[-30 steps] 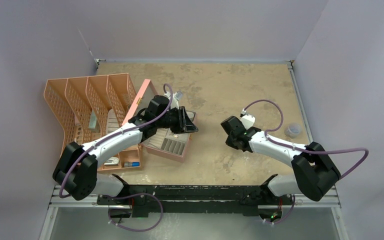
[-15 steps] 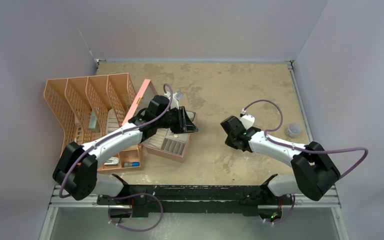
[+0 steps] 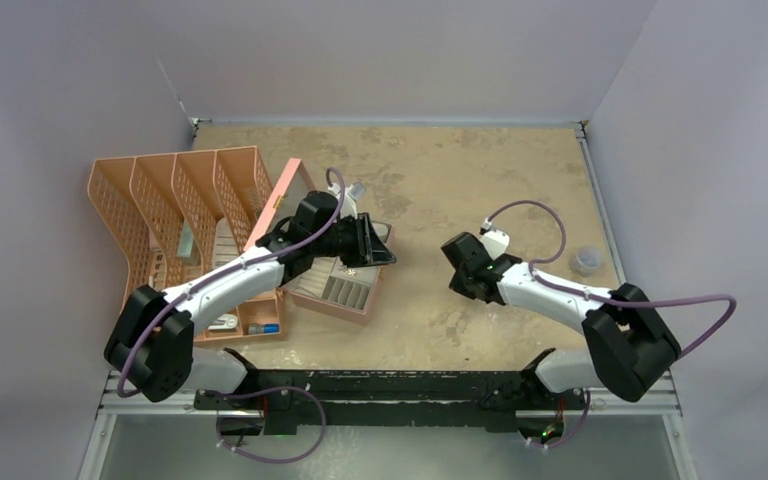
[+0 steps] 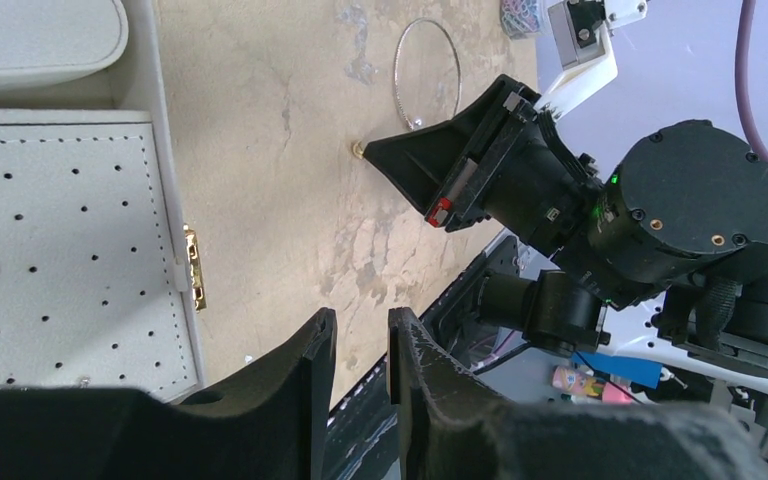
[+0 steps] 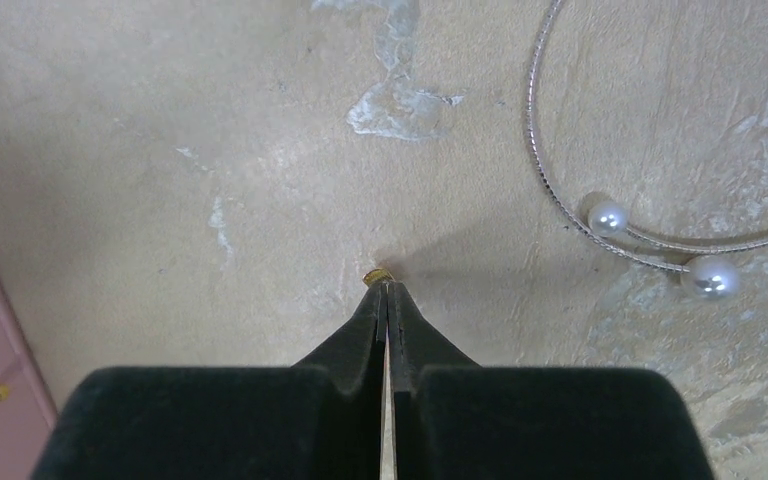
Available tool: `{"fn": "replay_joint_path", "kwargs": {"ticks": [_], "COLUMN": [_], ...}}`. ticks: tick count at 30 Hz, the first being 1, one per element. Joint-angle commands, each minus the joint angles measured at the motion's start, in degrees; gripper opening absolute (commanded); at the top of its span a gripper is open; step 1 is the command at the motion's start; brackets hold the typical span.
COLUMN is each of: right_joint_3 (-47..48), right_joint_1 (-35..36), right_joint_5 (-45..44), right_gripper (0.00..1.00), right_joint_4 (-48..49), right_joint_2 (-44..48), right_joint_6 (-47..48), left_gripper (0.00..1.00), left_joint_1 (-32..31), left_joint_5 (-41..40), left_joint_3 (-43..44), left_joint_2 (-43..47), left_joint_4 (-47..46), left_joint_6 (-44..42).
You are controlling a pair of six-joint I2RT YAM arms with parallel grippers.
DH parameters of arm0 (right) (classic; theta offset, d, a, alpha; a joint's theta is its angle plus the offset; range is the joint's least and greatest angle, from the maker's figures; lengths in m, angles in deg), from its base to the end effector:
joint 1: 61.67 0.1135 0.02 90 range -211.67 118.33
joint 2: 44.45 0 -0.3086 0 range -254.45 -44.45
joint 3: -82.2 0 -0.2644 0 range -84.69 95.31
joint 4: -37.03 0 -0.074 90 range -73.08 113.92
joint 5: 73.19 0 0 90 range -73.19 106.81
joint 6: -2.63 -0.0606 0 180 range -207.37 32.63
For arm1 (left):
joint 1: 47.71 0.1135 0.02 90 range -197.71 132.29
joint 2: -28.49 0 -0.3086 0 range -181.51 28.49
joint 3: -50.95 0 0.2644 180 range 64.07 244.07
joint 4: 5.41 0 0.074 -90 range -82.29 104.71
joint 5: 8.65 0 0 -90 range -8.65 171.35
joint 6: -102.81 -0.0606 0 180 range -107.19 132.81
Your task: Organize the mixed jewelry
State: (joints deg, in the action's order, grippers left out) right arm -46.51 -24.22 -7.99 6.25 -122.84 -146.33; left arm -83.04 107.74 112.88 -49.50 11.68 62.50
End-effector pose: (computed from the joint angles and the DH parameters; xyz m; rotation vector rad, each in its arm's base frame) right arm 0.2233 0.1391 0.1861 0.6096 2.3781 0.1668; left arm 0.2433 -0.2054 0.2721 0.0022 2.4049 -1.2849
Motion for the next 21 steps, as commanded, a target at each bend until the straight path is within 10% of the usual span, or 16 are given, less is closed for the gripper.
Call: {"fn": "replay_joint_path", "kwargs": {"ticks": [1, 13, 21], "right_joint_3": [0.3, 0.9, 3.6], "right_joint_1": [-0.1, -0.1, -0.1], "right_joint_5": [-0.3, 18.6, 35.3], "right_gripper": [0.0, 0.0, 0.0], "right_joint_4": [2.0, 24.1, 36.6], "right_joint_2": [4.7, 15.6, 15.3], "right_joint_6": [0.5, 7.9, 4.8], "left_gripper": [0.26, 0.74, 0.76], "left_joint_1": [-0.2, -0.1, -0.2], "left_joint_5": [-1.3, -8.4, -7.3], "left_joint_3": [-1.7, -2.6, -3.4], "left_joint_2": [5.0, 11.4, 15.0], "left_joint_4": [-4.8, -1.9, -5.3], "left_joint_6": [-0.8, 3.0, 0.0]}}
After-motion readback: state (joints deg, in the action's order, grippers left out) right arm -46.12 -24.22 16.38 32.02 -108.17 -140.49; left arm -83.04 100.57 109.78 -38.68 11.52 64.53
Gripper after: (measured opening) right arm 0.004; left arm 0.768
